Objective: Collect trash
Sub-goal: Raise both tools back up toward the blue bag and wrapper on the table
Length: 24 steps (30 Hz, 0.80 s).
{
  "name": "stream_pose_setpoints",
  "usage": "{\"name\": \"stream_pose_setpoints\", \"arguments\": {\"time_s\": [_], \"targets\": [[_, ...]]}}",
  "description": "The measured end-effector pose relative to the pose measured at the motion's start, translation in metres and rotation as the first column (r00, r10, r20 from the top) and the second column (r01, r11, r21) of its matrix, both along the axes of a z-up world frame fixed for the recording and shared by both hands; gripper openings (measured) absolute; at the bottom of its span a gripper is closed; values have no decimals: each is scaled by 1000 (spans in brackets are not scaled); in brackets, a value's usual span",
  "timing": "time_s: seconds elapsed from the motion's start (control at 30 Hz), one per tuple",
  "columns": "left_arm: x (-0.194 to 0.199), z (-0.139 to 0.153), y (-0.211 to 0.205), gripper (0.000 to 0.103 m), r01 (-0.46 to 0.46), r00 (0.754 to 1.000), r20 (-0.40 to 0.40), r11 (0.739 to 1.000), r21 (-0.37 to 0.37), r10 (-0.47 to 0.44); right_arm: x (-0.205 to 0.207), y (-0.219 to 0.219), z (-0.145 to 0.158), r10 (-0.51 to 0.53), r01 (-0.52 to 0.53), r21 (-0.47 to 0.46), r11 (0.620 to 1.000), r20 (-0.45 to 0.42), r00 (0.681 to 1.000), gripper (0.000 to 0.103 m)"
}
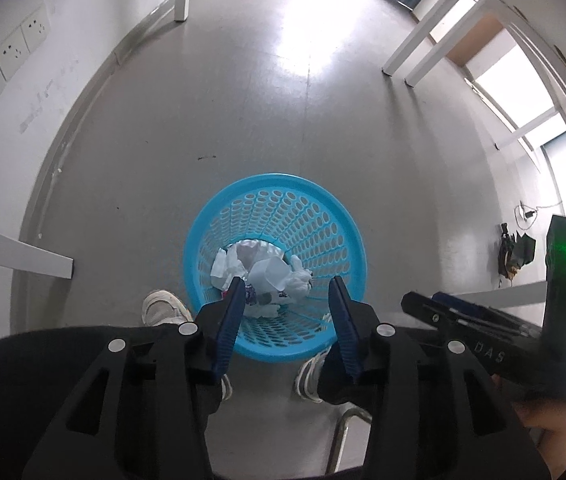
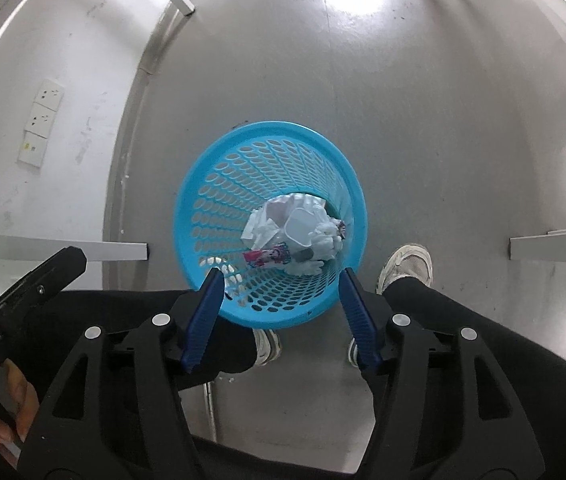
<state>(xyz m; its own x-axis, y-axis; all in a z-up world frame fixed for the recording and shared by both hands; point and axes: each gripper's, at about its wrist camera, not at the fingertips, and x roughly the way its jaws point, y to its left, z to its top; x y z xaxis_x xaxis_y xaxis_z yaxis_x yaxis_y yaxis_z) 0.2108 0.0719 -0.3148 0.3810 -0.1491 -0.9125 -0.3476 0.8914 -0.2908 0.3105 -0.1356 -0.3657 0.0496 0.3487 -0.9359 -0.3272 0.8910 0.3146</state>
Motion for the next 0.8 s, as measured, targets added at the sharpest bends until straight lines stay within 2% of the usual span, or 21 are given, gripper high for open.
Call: {"name": "stream_pose_setpoints", "arguments": {"time_s": [0.27, 0.47, 0.63, 0.8], "targets": [[-34, 33, -4, 51, 31, 998, 51, 999, 42, -34, -41, -10, 43, 46, -49, 31, 998, 95, 994, 63], [-67, 61, -14, 58, 64, 995, 69, 991, 116, -73, -84, -32, 88, 84, -98, 64, 993, 194, 977, 70], [-102, 94, -19, 67, 70, 983, 163, 994, 85, -83, -112, -50, 120, 87, -114, 96, 989, 246, 965, 71], [-145, 134, -27, 78, 83, 953, 282, 989, 119, -114, -147, -72, 156, 91, -142, 143, 979, 317, 944, 73]]}}
